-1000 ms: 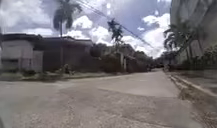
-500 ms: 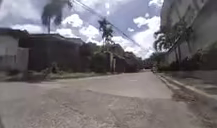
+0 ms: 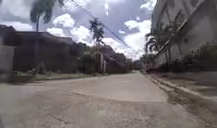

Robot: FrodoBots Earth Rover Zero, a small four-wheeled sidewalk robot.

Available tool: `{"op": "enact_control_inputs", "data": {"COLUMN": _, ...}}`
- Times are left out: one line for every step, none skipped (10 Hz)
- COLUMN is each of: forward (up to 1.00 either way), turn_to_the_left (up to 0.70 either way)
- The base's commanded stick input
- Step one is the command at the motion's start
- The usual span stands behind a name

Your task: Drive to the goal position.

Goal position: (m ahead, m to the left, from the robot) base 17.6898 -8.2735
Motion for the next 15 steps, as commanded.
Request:
{"op": "enact_control_inputs", "data": {"forward": 0.50, "turn_to_the_left": 0.00}}
{"op": "enact_control_inputs", "data": {"forward": 0.50, "turn_to_the_left": 0.00}}
{"op": "enact_control_inputs", "data": {"forward": 0.50, "turn_to_the_left": 0.00}}
{"op": "enact_control_inputs", "data": {"forward": 0.50, "turn_to_the_left": -0.08}}
{"op": "enact_control_inputs", "data": {"forward": 0.50, "turn_to_the_left": -0.25}}
{"op": "enact_control_inputs", "data": {"forward": 0.50, "turn_to_the_left": -0.46}}
{"op": "enact_control_inputs", "data": {"forward": 0.50, "turn_to_the_left": -0.50}}
{"op": "enact_control_inputs", "data": {"forward": 0.50, "turn_to_the_left": -0.50}}
{"op": "enact_control_inputs", "data": {"forward": 0.50, "turn_to_the_left": -0.50}}
{"op": "enact_control_inputs", "data": {"forward": 0.50, "turn_to_the_left": -0.50}}
{"op": "enact_control_inputs", "data": {"forward": 0.50, "turn_to_the_left": -0.50}}
{"op": "enact_control_inputs", "data": {"forward": 0.50, "turn_to_the_left": -0.50}}
{"op": "enact_control_inputs", "data": {"forward": 0.50, "turn_to_the_left": -0.50}}
{"op": "enact_control_inputs", "data": {"forward": 0.50, "turn_to_the_left": -0.50}}
{"op": "enact_control_inputs", "data": {"forward": 0.50, "turn_to_the_left": -0.50}}
